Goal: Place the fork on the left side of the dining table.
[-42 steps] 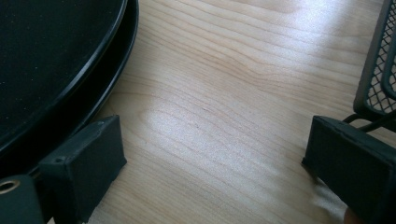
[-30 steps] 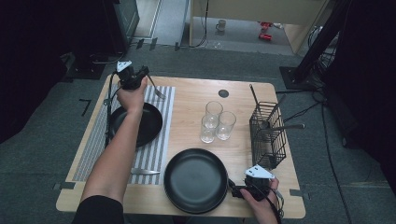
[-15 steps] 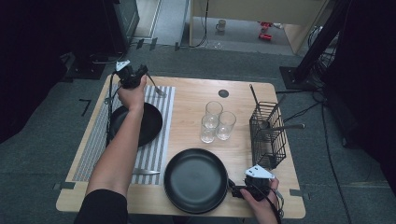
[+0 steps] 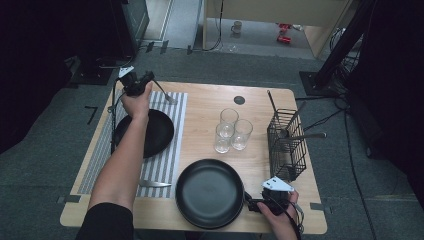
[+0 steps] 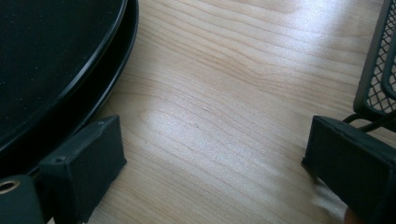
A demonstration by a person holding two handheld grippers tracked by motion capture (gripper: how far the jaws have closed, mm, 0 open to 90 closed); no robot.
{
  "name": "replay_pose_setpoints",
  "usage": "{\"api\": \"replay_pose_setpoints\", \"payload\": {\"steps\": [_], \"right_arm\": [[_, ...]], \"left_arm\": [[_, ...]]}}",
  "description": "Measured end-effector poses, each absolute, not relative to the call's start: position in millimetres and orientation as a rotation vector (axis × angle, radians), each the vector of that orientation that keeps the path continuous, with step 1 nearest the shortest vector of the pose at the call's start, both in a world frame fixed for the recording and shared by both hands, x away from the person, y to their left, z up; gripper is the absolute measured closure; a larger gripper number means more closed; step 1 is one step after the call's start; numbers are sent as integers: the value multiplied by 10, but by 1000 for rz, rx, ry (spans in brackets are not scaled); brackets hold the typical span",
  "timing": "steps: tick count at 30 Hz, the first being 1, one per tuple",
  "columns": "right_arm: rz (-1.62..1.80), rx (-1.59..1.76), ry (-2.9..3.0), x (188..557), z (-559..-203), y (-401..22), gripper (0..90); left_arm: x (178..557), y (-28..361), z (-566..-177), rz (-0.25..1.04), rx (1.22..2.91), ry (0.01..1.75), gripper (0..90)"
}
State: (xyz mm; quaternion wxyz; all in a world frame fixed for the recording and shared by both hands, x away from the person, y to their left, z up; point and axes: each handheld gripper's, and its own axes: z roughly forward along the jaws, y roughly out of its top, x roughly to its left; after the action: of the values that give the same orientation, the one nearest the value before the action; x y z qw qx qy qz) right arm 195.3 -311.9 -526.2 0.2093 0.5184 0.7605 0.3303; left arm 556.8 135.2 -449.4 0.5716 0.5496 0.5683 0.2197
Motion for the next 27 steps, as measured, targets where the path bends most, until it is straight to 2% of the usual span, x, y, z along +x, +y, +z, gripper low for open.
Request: {"api": "replay_pose_setpoints", "payload": {"steps": [10, 27], "right_arm": [[919, 1442, 2115, 1953, -5262, -3119, 46], [917, 1448, 2110, 1965, -5262, -3115, 48]], "left_arm": [[5582, 1542, -4595, 504, 1299, 1398, 831], [5576, 1756, -4782, 546, 1354, 1513, 713]]}}
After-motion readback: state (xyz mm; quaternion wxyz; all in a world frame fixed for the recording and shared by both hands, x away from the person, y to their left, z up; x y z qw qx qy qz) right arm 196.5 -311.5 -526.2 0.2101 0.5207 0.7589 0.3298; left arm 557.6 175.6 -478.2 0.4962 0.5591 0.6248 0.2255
